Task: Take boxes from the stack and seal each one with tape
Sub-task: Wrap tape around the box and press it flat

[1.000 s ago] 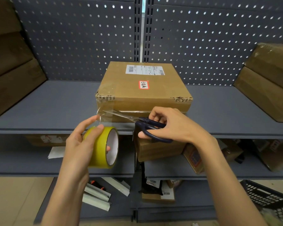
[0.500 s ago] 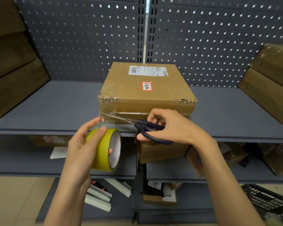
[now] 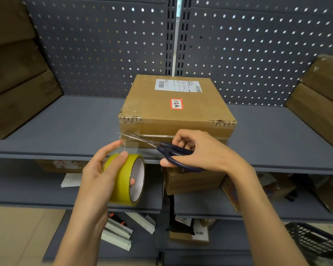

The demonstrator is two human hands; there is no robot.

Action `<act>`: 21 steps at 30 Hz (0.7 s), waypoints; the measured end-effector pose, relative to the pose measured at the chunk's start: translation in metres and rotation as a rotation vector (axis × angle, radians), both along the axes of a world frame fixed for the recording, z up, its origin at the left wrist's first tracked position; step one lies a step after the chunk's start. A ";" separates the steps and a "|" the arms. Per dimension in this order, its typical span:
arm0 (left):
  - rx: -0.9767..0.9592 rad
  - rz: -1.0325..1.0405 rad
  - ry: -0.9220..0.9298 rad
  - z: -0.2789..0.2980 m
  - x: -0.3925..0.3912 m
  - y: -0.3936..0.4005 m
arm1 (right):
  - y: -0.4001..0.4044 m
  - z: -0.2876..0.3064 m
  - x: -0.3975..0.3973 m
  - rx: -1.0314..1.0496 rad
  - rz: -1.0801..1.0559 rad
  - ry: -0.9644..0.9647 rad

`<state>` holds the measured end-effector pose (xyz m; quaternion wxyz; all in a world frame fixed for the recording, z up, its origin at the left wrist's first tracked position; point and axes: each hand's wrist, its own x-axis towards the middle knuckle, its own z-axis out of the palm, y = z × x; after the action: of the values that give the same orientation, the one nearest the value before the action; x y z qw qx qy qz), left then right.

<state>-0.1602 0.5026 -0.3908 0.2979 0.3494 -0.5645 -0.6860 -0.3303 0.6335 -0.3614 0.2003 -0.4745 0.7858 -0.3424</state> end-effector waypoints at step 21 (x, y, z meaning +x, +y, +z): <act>-0.029 -0.035 -0.010 0.002 0.002 -0.001 | 0.001 0.002 -0.002 0.019 -0.003 0.007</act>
<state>-0.1582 0.5018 -0.3891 0.2880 0.3384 -0.5818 -0.6812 -0.3320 0.6342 -0.3590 0.2015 -0.4728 0.7903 -0.3335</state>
